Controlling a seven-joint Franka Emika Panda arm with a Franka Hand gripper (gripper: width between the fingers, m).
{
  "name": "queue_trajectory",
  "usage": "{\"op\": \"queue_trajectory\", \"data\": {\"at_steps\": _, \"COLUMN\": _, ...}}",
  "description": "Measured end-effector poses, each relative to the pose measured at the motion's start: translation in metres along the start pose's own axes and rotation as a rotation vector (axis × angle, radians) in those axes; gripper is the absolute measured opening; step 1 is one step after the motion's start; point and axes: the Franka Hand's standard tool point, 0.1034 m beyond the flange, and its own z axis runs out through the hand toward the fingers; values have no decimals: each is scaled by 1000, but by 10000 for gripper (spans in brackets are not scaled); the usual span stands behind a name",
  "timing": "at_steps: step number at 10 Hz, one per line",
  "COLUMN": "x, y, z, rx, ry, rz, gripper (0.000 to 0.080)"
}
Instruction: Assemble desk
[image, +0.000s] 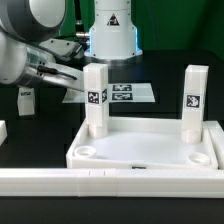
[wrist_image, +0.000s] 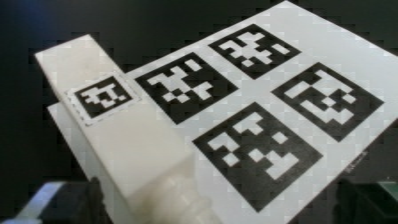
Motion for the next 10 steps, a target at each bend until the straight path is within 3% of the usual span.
{"op": "queue_trajectory", "data": {"at_steps": 4, "x": -5, "y": 1, "z": 21, "rx": -16, "ry": -12, "rz": -23, "gripper": 649}}
{"op": "queue_trajectory", "data": {"at_steps": 10, "x": -7, "y": 4, "z": 25, "rx": -14, "ry": -22, "rz": -18, "gripper": 649}}
